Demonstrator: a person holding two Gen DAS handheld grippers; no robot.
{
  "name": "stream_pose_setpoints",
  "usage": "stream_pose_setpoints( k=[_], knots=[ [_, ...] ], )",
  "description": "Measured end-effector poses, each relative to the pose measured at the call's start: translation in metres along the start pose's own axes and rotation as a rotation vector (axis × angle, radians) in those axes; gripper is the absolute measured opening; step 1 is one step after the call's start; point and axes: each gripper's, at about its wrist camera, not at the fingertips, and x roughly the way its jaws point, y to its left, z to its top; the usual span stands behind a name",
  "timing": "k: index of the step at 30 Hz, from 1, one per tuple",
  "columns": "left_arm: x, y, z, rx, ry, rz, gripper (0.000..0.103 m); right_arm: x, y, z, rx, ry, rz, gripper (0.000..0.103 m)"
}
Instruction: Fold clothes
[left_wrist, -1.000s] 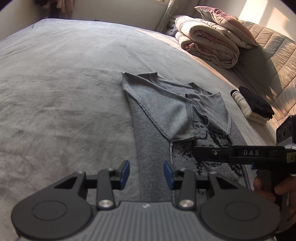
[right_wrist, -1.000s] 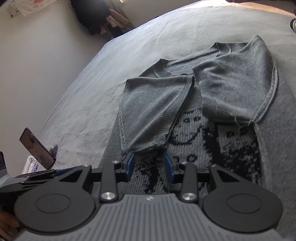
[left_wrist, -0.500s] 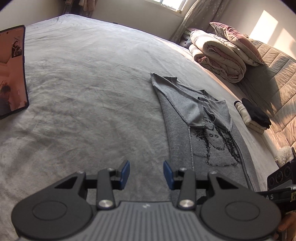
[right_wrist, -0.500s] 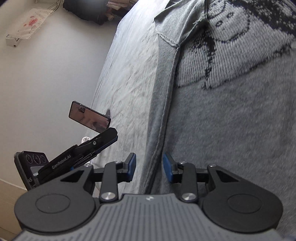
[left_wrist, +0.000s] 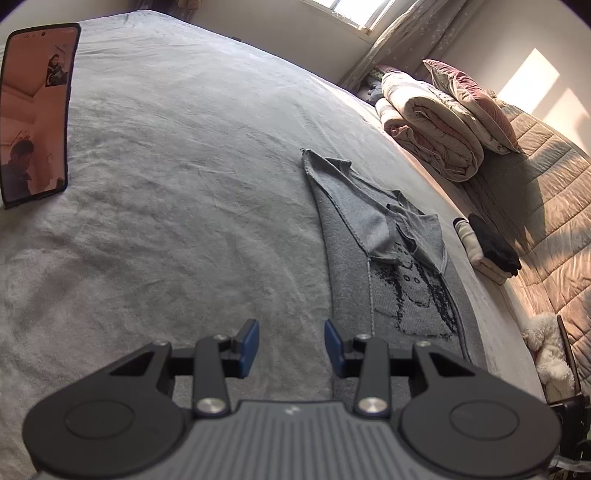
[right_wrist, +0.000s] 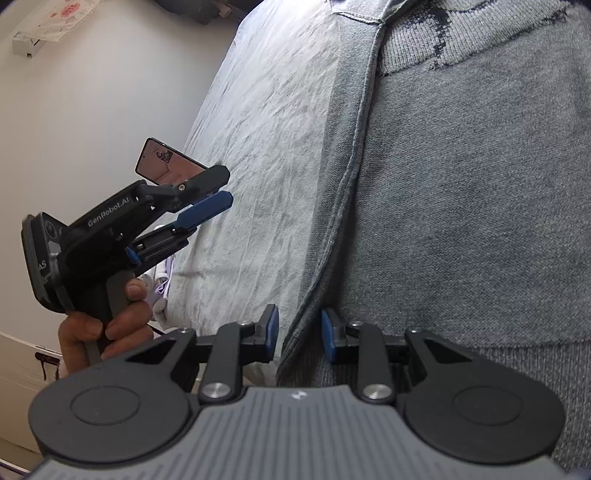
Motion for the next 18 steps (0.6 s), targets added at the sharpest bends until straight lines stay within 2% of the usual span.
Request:
stream_pose_setpoints(
  k=[1,4,7,13,18],
  knots=[
    [0.001,-0.002,-0.002,0.018,0.001,-0.015,0.038,0.000,0.000,-0.001,-0.004,0.000,-0.004,0.007],
    [0.004,-0.014,-0.007,0.079,0.005,-0.069,0.028,-0.004,0.001,0.000,-0.010,-0.005,-0.001,0.007],
    [0.008,-0.026,-0.011,0.142,0.014,-0.130,0.024,-0.013,0.002,0.006,-0.022,-0.014,-0.002,0.007],
    [0.020,-0.051,-0.021,0.255,0.033,-0.199,0.023,-0.030,-0.004,0.012,-0.023,-0.008,-0.032,0.007],
    [0.035,-0.066,-0.031,0.309,0.067,-0.225,0.023,-0.051,-0.024,0.019,-0.005,-0.003,-0.048,0.007]
  ],
)
